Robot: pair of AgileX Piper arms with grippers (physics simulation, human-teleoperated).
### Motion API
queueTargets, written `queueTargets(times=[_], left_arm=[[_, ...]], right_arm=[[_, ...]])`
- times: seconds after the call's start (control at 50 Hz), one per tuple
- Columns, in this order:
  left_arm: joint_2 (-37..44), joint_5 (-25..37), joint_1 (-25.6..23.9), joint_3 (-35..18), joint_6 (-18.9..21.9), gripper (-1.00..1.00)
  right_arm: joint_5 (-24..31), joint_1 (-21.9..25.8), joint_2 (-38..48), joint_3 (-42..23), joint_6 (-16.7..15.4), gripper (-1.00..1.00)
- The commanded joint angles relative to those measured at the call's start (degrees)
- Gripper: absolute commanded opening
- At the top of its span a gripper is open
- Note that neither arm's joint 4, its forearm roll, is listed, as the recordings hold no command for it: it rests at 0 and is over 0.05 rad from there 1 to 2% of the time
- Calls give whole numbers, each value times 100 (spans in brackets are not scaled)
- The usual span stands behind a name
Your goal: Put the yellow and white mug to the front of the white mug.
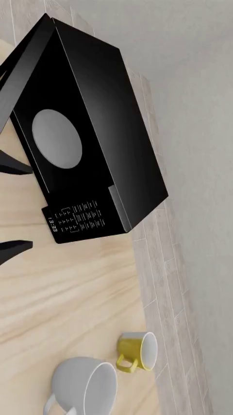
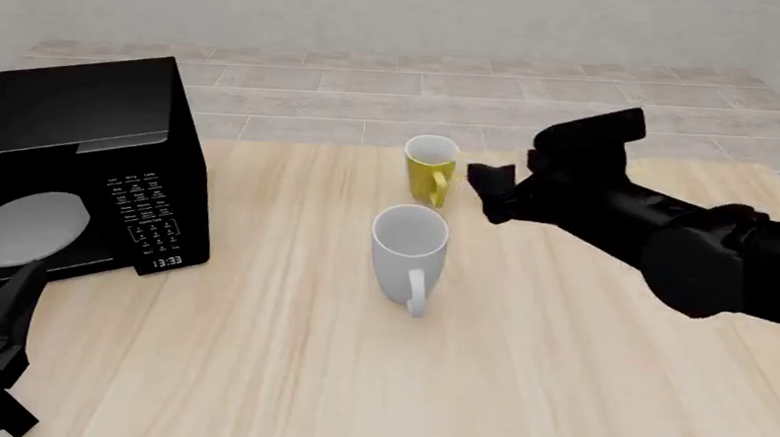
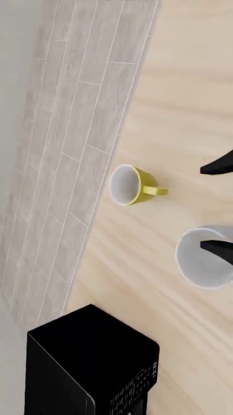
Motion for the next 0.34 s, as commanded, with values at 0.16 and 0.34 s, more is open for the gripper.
queueTargets(times=[0.16, 0.34], left_arm=[[0, 0, 0, 0, 0, 100], [0, 0, 0, 0, 0, 100]], right_arm=[[13, 34, -1426, 922, -69, 100], [102, 18, -2002, 1277, -113, 100]])
